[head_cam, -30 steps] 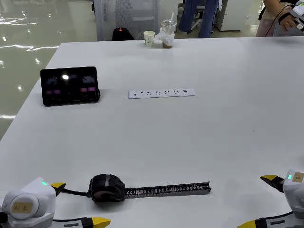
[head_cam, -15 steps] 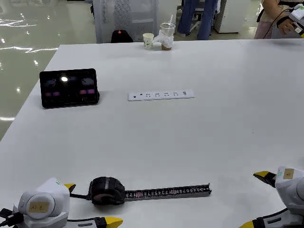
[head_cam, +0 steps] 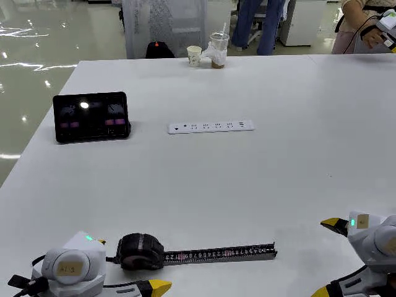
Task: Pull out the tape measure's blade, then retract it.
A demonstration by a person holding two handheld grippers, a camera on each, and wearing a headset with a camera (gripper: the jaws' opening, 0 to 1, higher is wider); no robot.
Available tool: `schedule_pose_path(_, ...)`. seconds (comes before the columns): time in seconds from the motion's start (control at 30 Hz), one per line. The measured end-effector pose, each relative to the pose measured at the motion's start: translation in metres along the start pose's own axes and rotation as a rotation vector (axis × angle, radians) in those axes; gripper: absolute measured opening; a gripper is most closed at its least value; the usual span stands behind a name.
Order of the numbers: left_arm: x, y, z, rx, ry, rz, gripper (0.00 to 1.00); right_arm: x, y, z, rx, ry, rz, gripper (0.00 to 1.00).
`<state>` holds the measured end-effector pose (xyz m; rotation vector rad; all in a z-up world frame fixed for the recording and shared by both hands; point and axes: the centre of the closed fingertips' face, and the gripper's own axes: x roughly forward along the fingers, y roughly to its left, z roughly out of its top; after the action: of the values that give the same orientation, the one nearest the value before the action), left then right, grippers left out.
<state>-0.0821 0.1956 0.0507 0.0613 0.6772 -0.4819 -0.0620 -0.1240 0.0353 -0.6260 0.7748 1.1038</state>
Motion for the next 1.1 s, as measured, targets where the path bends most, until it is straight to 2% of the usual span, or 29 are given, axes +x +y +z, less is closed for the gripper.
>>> schedule_pose_path(0.13, 0.003, -0.001, 0.003, 0.002, -0.015, 0.033, 0.99, 0.003, -0.002, 0.003, -0.033, 0.022, 0.026, 0.99)
schedule_pose_path(0.2, 0.005, 0.001, 0.002, 0.004, -0.007, 0.056, 0.99, 0.004, -0.005, 0.005, -0.048, 0.033, 0.034, 0.99)
schedule_pose_path(0.4, 0.01, 0.002, 0.006, -0.024, -0.018, 0.078, 0.99, 0.008, -0.012, 0.011, -0.069, 0.045, 0.06, 0.99)
schedule_pose_path(0.47, 0.01, 0.004, 0.01, -0.041, -0.037, 0.096, 0.99, 0.011, -0.012, 0.012, -0.079, 0.063, 0.071, 0.99)
schedule_pose_path(0.7, 0.013, 0.009, 0.018, -0.09, -0.082, 0.15, 0.99, 0.023, -0.012, 0.021, -0.116, 0.077, 0.1, 0.99)
schedule_pose_path(0.93, 0.019, 0.012, 0.019, -0.11, -0.1, 0.199, 0.99, 0.036, -0.01, 0.029, -0.15, 0.078, 0.132, 0.99)
schedule_pose_path(1.03, 0.019, 0.017, 0.02, -0.137, -0.122, 0.233, 0.99, 0.042, -0.012, 0.033, -0.159, 0.079, 0.146, 0.99)
schedule_pose_path(1.1, 0.018, 0.021, 0.023, -0.126, -0.144, 0.268, 0.99, 0.045, -0.014, 0.035, -0.158, 0.076, 0.152, 0.99)
